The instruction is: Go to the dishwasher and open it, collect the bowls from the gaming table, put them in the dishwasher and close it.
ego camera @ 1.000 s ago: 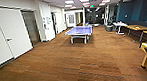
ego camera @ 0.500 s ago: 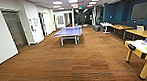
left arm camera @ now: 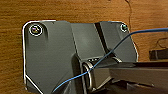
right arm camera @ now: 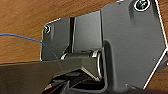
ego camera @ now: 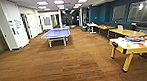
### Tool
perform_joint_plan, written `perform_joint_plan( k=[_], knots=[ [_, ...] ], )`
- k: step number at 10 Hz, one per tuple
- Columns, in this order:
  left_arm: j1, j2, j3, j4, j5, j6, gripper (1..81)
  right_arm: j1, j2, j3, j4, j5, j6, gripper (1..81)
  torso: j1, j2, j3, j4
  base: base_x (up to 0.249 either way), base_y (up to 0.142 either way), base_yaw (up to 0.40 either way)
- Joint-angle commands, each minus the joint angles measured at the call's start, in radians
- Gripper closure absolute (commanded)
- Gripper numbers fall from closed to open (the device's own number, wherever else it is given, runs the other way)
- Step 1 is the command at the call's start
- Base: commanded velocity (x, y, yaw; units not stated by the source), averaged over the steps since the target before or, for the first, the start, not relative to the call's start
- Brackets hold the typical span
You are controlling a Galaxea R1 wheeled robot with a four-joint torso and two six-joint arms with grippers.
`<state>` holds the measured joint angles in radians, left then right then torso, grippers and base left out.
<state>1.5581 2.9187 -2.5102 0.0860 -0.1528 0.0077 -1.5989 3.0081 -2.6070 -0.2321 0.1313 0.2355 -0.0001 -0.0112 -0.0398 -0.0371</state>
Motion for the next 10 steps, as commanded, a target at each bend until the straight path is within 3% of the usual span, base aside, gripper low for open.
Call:
perform_joint_plan(
  k=[1, 10],
  knots=[
    [-0.040, -0.010, 0.005, 0.014, 0.048, 0.011, 1.0, 0.033, 0.005, 0.009, -0.006, -0.042, 0.001, 1.0, 0.000, 0.000, 0.000, 0.000, 0.000, 0.000, -0.358],
    [-0.040, -0.010, 0.005, 0.012, 0.048, 0.009, 1.0, 0.032, 0.005, 0.009, -0.007, -0.042, 0.001, 1.0, 0.000, 0.000, 0.000, 0.000, 0.000, 0.000, -0.371]
  ],
)
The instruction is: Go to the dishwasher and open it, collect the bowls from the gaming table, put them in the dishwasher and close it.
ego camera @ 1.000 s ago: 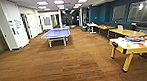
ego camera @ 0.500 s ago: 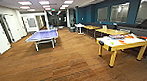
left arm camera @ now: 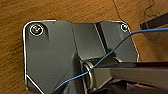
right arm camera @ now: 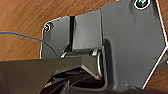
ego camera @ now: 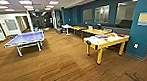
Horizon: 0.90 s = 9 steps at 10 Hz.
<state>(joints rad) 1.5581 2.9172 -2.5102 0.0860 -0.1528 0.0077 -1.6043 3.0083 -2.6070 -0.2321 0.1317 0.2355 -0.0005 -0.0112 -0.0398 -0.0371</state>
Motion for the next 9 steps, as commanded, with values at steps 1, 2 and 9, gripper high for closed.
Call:
perform_joint_plan(
  k=[1, 2, 9],
  knots=[
    [-0.040, -0.009, 0.005, 0.012, 0.048, 0.011, 1.0, 0.036, 0.005, 0.009, -0.007, -0.043, 0.001, 1.0, 0.001, 0.000, 0.000, 0.000, 0.000, 0.000, -0.379],
    [-0.040, -0.010, 0.005, 0.012, 0.048, 0.009, 1.0, 0.037, 0.005, 0.009, -0.007, -0.043, 0.001, 1.0, 0.001, 0.000, 0.000, 0.000, 0.000, 0.000, -0.378],
    [-0.039, -0.009, 0.005, -0.002, 0.047, 0.009, 1.0, 0.040, 0.008, 0.009, -0.007, -0.044, -0.001, 1.0, 0.001, 0.000, 0.000, 0.000, 0.000, -0.009, -0.082]
  ],
)
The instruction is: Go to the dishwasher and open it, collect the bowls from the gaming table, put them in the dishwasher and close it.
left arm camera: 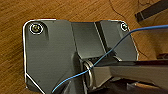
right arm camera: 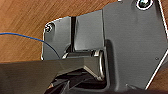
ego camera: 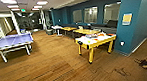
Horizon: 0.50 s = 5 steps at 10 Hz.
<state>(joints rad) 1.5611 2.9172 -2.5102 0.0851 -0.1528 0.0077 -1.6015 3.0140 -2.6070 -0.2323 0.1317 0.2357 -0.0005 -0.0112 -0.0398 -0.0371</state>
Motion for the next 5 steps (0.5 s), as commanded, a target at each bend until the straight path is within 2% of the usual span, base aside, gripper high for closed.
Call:
perform_joint_plan(
  k=[1, 3, 5],
  knots=[
    [-0.042, -0.009, 0.005, -0.002, 0.047, 0.009, 1.0, 0.036, 0.002, 0.009, -0.007, -0.043, -0.001, 1.0, 0.001, 0.000, 0.000, 0.000, 0.000, 0.000, 0.000],
    [-0.042, -0.009, 0.005, 0.002, 0.047, 0.009, 1.0, 0.034, 0.002, 0.009, -0.007, -0.043, 0.000, 1.0, 0.001, 0.000, 0.000, 0.000, 0.000, 0.000, 0.000],
    [-0.042, -0.009, 0.005, 0.007, 0.045, 0.009, 1.0, 0.034, 0.002, 0.009, -0.007, -0.044, 0.000, 1.0, 0.001, 0.000, 0.000, 0.000, 0.092, 0.000, 0.000]
  ],
)
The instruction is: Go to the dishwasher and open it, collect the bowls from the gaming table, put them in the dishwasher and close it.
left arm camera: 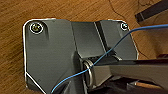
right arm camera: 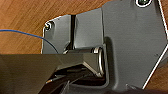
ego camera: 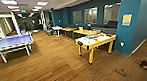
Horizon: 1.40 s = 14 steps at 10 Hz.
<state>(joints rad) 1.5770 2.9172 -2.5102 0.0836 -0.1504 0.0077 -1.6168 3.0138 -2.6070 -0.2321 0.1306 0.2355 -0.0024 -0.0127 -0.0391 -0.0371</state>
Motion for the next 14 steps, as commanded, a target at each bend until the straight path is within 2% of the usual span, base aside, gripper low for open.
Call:
perform_joint_plan(
  k=[1, 14],
  knots=[
    [-0.058, -0.010, 0.005, 0.007, 0.043, 0.009, 1.0, 0.050, 0.003, 0.009, -0.007, -0.043, 0.001, 1.0, 0.002, 0.000, 0.000, 0.000, 0.120, 0.000, 0.000],
    [-0.054, -0.009, 0.005, 0.007, 0.043, 0.009, 1.0, 0.048, 0.003, 0.009, -0.009, -0.042, 0.001, 1.0, 0.004, 0.000, 0.000, 0.000, 0.122, 0.000, 0.000]
  ],
)
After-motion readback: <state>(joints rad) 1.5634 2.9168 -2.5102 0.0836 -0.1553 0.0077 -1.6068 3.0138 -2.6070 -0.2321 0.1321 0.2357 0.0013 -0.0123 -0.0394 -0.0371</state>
